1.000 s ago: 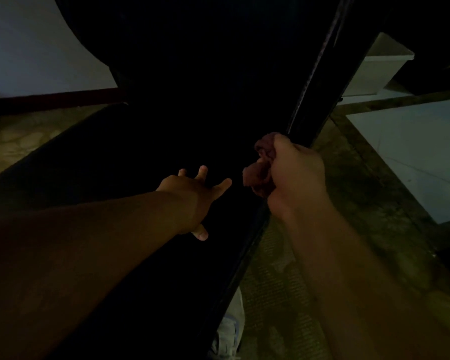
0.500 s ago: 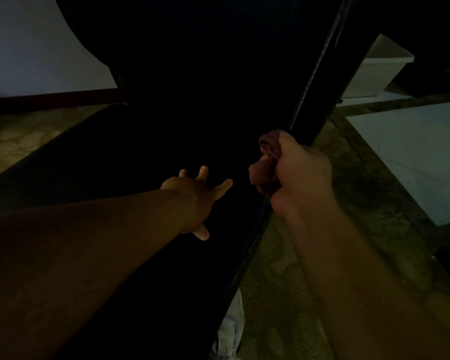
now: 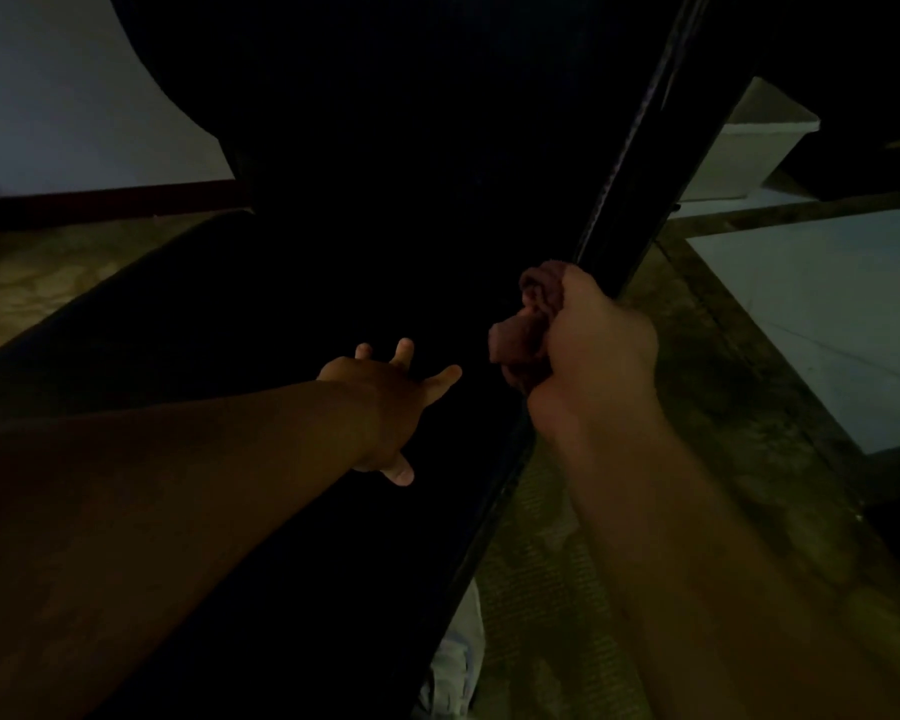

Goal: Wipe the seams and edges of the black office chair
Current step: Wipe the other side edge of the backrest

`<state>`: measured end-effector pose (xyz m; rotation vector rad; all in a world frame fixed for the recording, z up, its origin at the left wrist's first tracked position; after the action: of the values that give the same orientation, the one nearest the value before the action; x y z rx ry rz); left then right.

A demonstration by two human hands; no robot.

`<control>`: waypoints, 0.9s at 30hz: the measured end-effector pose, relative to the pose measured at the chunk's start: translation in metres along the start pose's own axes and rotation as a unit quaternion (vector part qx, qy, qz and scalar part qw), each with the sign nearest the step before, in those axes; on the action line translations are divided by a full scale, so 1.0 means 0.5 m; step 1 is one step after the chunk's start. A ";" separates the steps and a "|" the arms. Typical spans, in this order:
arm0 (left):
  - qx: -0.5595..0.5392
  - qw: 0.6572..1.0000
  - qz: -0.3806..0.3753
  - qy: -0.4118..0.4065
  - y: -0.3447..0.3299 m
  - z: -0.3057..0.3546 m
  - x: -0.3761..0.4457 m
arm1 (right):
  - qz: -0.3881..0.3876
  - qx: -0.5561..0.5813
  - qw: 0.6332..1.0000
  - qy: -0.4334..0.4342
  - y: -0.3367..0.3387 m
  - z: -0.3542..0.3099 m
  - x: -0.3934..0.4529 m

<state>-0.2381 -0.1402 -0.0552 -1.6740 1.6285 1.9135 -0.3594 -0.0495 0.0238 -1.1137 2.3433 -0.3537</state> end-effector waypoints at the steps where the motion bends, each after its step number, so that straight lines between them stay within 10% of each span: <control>1: 0.001 1.000 0.003 -0.007 -0.001 -0.002 -0.002 | -0.007 -0.008 1.000 -0.013 0.003 0.000 -0.001; 27: 0.034 0.998 -0.038 -0.048 -0.079 0.035 -0.097 | -0.016 0.088 0.978 -0.188 0.060 0.035 -0.153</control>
<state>-0.2040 -0.0855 -0.0456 -1.5712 1.5528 1.8514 -0.3285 0.0286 0.0221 -1.0336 1.9263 -0.3226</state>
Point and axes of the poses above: each hand's wrist, its own x-axis towards the middle knuckle, its own y-axis out of the back of the hand, z = x × y, the point moved 1 cm from there along x, towards the middle knuckle, and after that the axes turned 12 degrees about -z, right-handed, at the moved point
